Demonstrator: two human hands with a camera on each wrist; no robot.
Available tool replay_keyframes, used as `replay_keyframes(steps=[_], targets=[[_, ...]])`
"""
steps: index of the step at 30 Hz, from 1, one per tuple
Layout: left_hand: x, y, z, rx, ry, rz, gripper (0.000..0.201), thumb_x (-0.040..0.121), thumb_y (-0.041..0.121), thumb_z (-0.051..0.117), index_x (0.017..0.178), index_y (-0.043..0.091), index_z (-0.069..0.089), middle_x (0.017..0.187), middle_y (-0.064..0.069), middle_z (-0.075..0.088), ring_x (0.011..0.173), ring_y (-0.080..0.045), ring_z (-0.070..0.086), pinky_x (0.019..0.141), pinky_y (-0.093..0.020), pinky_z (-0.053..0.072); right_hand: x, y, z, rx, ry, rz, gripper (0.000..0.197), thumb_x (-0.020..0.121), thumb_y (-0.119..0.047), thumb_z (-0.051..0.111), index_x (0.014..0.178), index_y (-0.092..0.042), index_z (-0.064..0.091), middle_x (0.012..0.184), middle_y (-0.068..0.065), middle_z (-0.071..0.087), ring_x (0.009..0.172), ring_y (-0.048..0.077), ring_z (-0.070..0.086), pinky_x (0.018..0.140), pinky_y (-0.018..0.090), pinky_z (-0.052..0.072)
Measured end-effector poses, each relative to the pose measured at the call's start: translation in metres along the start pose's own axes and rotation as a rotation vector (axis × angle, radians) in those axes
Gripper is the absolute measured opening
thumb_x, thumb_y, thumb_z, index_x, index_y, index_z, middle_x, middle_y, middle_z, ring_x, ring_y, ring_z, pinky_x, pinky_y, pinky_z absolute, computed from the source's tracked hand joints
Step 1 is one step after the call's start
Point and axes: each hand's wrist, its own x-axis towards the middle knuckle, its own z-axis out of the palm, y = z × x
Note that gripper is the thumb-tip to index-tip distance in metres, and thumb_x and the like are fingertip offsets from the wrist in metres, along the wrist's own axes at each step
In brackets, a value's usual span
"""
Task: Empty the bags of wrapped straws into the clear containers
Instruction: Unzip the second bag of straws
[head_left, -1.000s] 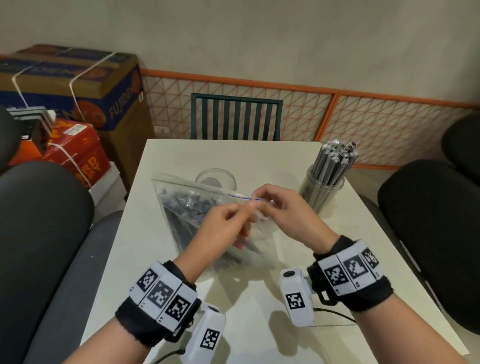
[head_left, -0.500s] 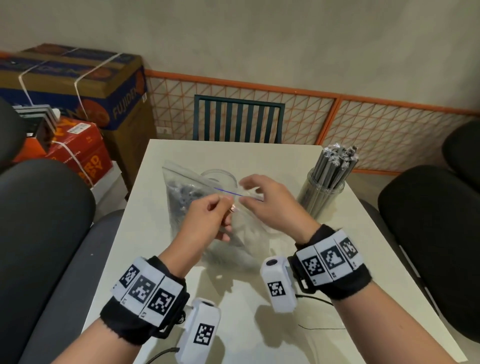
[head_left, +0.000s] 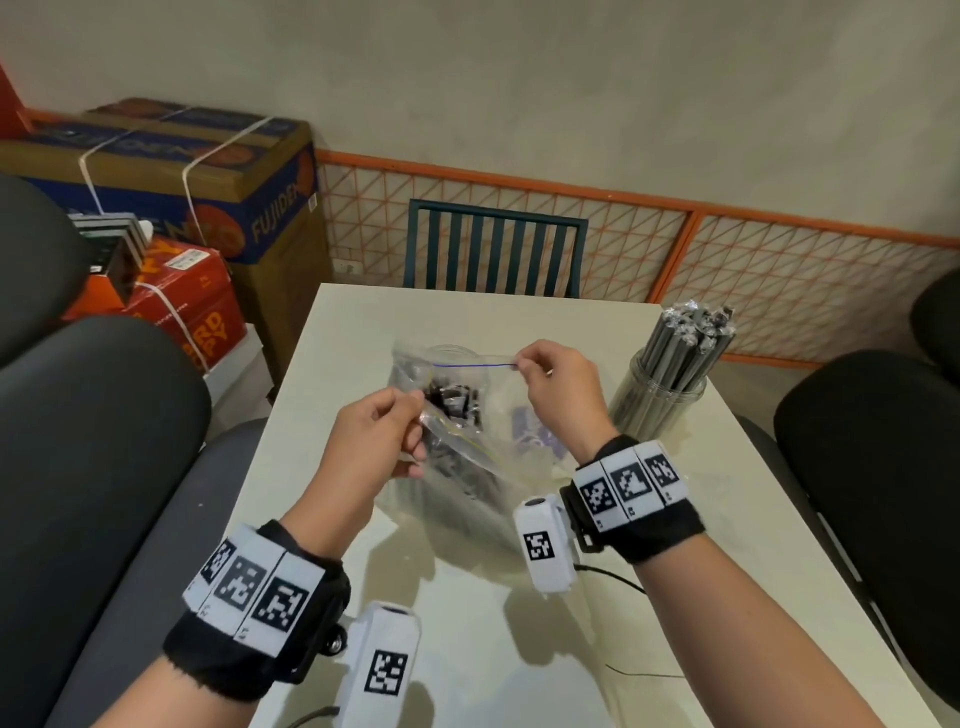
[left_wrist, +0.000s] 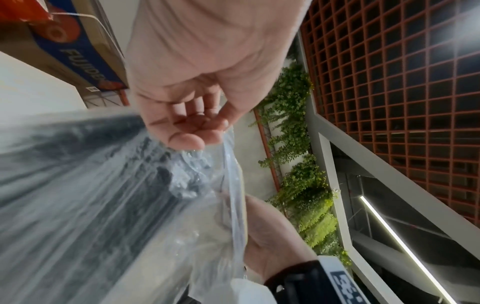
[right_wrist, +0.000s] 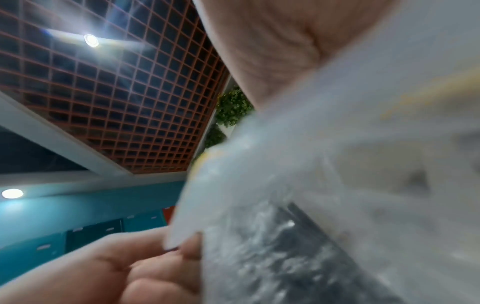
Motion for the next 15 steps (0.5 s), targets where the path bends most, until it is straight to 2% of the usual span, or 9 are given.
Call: replay_keyframes(steps=[2, 4, 8, 10, 11, 12, 13, 14, 15], targets=[[-0.003, -0.005, -0.005, 0.091, 0.023, -0.001, 0.032, 0.093, 0.019, 0.052, 0.063, 0.011, 0.049, 0.040, 0.007, 0.043, 0.039, -0.009, 0.045, 0.042, -0.020, 0.043, 0.003, 0.002, 0.001, -0.020, -0.011, 0.004, 0.020, 0.096, -0.012, 0.047, 0.092, -0.009, 0.066, 0.066, -0.006, 0.052, 0.060, 0.012, 0.045, 0.050, 0.016, 0.033], [-0.005, -0.008, -0.010, 0.229, 0.031, -0.003, 0.033, 0.091, 0.018, 0.052, 0.060, 0.009, 0.050, 0.038, 0.007, 0.045, 0.043, -0.013, 0.046, 0.044, -0.022, 0.041, 0.002, 0.002, 0.003, -0.036, -0.033, -0.023, 0.020, 0.097, -0.011, 0.043, 0.092, -0.011, 0.063, 0.062, -0.008, 0.046, 0.054, 0.008, 0.040, 0.047, 0.007, 0.035], [-0.007, -0.007, -0.029, 0.421, 0.056, -0.065, 0.026, 0.086, 0.011, 0.050, 0.060, 0.008, 0.051, 0.055, -0.007, 0.049, 0.054, -0.017, 0.051, 0.050, -0.025, 0.043, 0.007, 0.007, -0.005, 0.015, 0.023, 0.027, 0.022, 0.098, -0.010, 0.038, 0.087, -0.017, 0.055, 0.065, 0.002, 0.047, 0.048, 0.013, 0.037, 0.033, 0.010, 0.030], [-0.005, -0.004, -0.039, 0.511, 0.031, -0.096, 0.011, 0.087, 0.020, 0.055, 0.082, 0.009, 0.053, 0.073, -0.007, 0.052, 0.070, -0.021, 0.055, 0.057, -0.028, 0.046, 0.008, 0.008, -0.008, -0.007, -0.004, 0.004, 0.022, 0.098, -0.009, 0.038, 0.087, -0.018, 0.055, 0.067, 0.002, 0.049, 0.048, 0.012, 0.037, 0.037, 0.011, 0.032], [-0.005, -0.002, -0.041, 0.582, 0.020, -0.099, 0.022, 0.085, 0.027, 0.060, 0.101, 0.014, 0.050, 0.089, -0.006, 0.050, 0.080, -0.022, 0.055, 0.062, -0.030, 0.047, 0.007, 0.007, -0.007, -0.020, -0.037, -0.021, 0.022, 0.098, -0.010, 0.038, 0.089, -0.018, 0.056, 0.069, 0.002, 0.051, 0.049, 0.012, 0.037, 0.039, 0.011, 0.033], [-0.002, 0.000, -0.041, 0.642, 0.010, -0.054, 0.045, 0.082, 0.034, 0.064, 0.118, 0.022, 0.041, 0.103, -0.004, 0.044, 0.089, -0.023, 0.053, 0.069, -0.032, 0.047, 0.005, 0.005, -0.006, -0.025, -0.075, -0.050, 0.022, 0.098, -0.010, 0.039, 0.091, -0.017, 0.058, 0.073, 0.002, 0.054, 0.049, 0.011, 0.037, 0.040, 0.011, 0.034], [0.004, 0.003, -0.040, 0.671, 0.013, 0.017, 0.062, 0.079, 0.039, 0.067, 0.129, 0.030, 0.032, 0.112, -0.002, 0.036, 0.092, -0.023, 0.052, 0.074, -0.033, 0.046, 0.003, 0.002, -0.004, -0.026, -0.115, -0.082, 0.022, 0.098, -0.010, 0.039, 0.093, -0.016, 0.059, 0.077, 0.001, 0.057, 0.050, 0.010, 0.038, 0.042, 0.011, 0.034], [0.008, 0.009, -0.037, 0.704, 0.028, 0.110, 0.067, 0.079, 0.040, 0.067, 0.133, 0.034, 0.028, 0.115, 0.000, 0.032, 0.090, -0.022, 0.051, 0.077, -0.033, 0.045, 0.001, -0.001, -0.002, -0.026, -0.150, -0.120, 0.022, 0.098, -0.009, 0.039, 0.095, -0.015, 0.060, 0.079, -0.001, 0.059, 0.050, 0.008, 0.039, 0.044, 0.010, 0.034], [0.012, 0.013, -0.033, 0.738, 0.035, 0.193, 0.060, 0.082, 0.038, 0.065, 0.132, 0.034, 0.033, 0.114, 0.000, 0.035, 0.087, -0.021, 0.051, 0.076, -0.032, 0.044, -0.001, -0.004, 0.000, -0.031, -0.176, -0.158, 0.022, 0.097, -0.009, 0.040, 0.096, -0.013, 0.061, 0.079, -0.005, 0.059, 0.051, 0.006, 0.040, 0.046, 0.009, 0.035]])
